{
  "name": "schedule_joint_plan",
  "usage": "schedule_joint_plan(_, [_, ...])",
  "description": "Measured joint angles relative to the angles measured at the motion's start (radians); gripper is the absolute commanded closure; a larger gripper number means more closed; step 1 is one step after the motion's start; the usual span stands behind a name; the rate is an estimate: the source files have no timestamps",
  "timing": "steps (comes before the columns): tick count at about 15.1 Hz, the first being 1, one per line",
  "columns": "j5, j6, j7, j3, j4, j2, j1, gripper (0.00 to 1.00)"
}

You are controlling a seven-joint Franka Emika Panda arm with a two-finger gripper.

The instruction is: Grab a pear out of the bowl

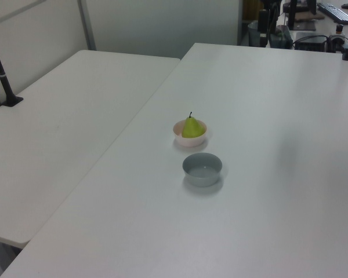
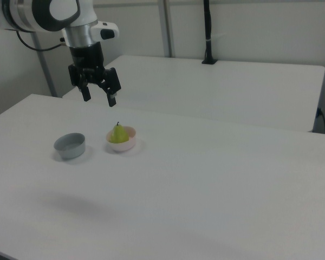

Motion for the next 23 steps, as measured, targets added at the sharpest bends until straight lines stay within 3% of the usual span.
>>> schedule_joint_plan(11, [0.000,-0.004,-0.019,0.000,0.000,0.000,0.000,0.00])
schedule_joint_plan(17, [0.000,-0.002,-0.099,0.000,0.000,0.000,0.001,0.00])
schedule_joint_plan(23, [0.020,0.093,-0.138,0.010,-0.004,0.033,0.011,0.00])
